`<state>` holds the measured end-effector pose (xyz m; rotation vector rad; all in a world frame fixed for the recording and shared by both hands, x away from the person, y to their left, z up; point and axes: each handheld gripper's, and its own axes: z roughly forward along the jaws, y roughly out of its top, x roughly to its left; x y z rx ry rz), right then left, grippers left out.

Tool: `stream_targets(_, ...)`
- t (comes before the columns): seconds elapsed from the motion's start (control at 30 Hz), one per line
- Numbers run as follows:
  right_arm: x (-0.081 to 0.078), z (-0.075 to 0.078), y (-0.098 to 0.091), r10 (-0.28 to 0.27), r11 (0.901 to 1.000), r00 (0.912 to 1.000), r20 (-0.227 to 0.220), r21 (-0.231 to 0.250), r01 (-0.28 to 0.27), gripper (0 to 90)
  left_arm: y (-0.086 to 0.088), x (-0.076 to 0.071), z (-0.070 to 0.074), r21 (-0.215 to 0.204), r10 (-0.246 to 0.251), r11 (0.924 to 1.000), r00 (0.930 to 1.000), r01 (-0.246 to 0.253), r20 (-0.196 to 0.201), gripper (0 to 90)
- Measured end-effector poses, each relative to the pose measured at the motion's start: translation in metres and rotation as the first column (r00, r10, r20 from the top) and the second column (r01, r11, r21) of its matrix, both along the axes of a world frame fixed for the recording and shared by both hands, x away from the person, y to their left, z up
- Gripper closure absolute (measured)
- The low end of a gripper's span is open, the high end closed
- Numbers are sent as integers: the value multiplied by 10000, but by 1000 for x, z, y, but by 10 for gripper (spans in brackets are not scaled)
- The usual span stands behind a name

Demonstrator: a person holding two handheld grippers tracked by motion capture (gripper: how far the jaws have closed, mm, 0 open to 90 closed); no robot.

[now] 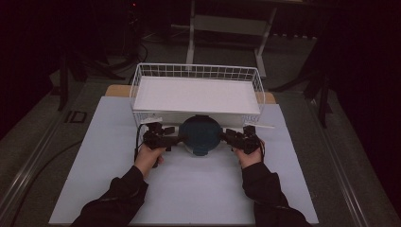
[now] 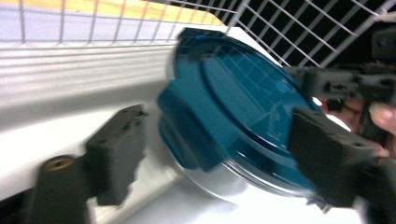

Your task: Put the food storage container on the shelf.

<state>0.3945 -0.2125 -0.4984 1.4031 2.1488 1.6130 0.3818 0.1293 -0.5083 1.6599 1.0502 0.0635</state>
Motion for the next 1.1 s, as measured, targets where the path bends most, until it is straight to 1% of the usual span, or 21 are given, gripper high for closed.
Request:
stream_targets(0.07, -3, 2, -3, -155, 9999, 9999, -6, 2, 155, 445, 1, -5, 2, 157, -261, 9995, 9995, 258, 180, 124)
stream_targets(0.1, -3, 2, -3, -155, 9999, 9999, -6, 2, 155, 445, 2, -9, 3, 54, -369, 9993, 9991, 368, 184, 124)
stream_targets(0.13, -6, 5, -6, -187, 9998, 9998, -6, -108, 187, 445, 1, -15, 6, 133, -775, 9969, 9966, 771, 294, 42)
stream_targets(0.17, -9, 6, -7, -139, 9998, 9999, -1, -141, 139, 448, 0, -20, 7, 228, -842, 9963, 9956, 833, 419, 17)
stream_targets(0.2, -11, 8, -8, -86, 9999, 10000, 43, -146, 86, 451, -1, -23, 9, 418, -970, 9946, 9939, 948, 533, 17)
stream_targets(0.23, -11, 8, -8, -86, 9999, 10000, 43, -146, 86, 451, -1, -23, 9, 418, -970, 9946, 9939, 948, 533, 17)
stream_targets(0.27, -16, 10, -9, 7, 9999, 10000, 74, -124, -6, 455, -1, -27, 12, 530, -1085, 9930, 9920, 1052, 649, 17)
stream_targets(0.33, -21, 14, -7, 64, 9994, 9999, 130, -339, -60, 459, -1, -36, 19, 405, -1287, 9912, 9888, 1259, 761, 17)
stream_targets(0.37, -21, 14, -7, 64, 9994, 9999, 130, -339, -60, 459, -1, -36, 19, 405, -1287, 9912, 9888, 1259, 761, 16)
stream_targets(0.4, -27, 19, -5, 126, 9985, 9996, 261, -535, -112, 465, 0, -39, 21, 405, -1302, 9911, 9878, 1271, 856, 17)
stream_targets(0.5, -33, 22, -3, 230, 9977, 9992, 332, -649, -208, 465, 0, -50, 28, 614, -1475, 9880, 9840, 1419, 995, 17)
stream_targets(0.53, -33, 22, -3, 230, 9977, 9992, 332, -649, -208, 465, 0, -50, 28, 614, -1475, 9880, 9840, 1419, 995, 17)
stream_targets(0.57, -43, 26, 1, 399, 9961, 9983, 418, -802, -365, 465, 0, -57, 31, 624, -1595, 9862, 9813, 1534, 1079, 16)
stream_targets(0.63, -50, 28, 6, 547, 9940, 9971, 526, -979, -494, 459, 1, -60, 33, 610, -1650, 9854, 9802, 1591, 1096, 17)
stream_targets(0.67, -53, 28, 7, 628, 9936, 9965, 557, -979, -571, 458, 4, -66, 36, 618, -1678, 9850, 9784, 1613, 1208, 16)
stream_targets(0.8, -61, 28, 13, 812, 9919, 9956, 458, -1021, -762, 461, 8, -73, 39, 678, -1642, 9853, 9779, 1565, 1293, 16)
stream_targets(0.83, -66, 27, 17, 966, 9900, 9948, 329, -1064, -927, 473, 10, -80, 41, 897, -1695, 9833, 9758, 1581, 1382, 16)
stream_targets(0.93, -73, 24, 24, 1173, 9861, 9928, 251, -1213, -1134, 483, 12, -88, 43, 1253, -1830, 9784, 9710, 1645, 1538, 16)
stream_targets(1.0, -75, 23, 28, 1281, 9838, 9914, 270, -1300, -1236, 489, 13, -89, 44, 1289, -1845, 9778, 9707, 1654, 1543, 16)
stream_targets(1.03, -79, 20, 34, 1410, 9811, 9898, 201, -1369, -1370, 509, 15, -92, 45, 1300, -1837, 9779, 9703, 1640, 1574, 16)
stream_targets(1.1, -80, 17, 38, 1526, 9806, 9882, 97, -1258, -1502, 536, 17, -95, 47, 1341, -1835, 9775, 9701, 1630, 1586, 16)
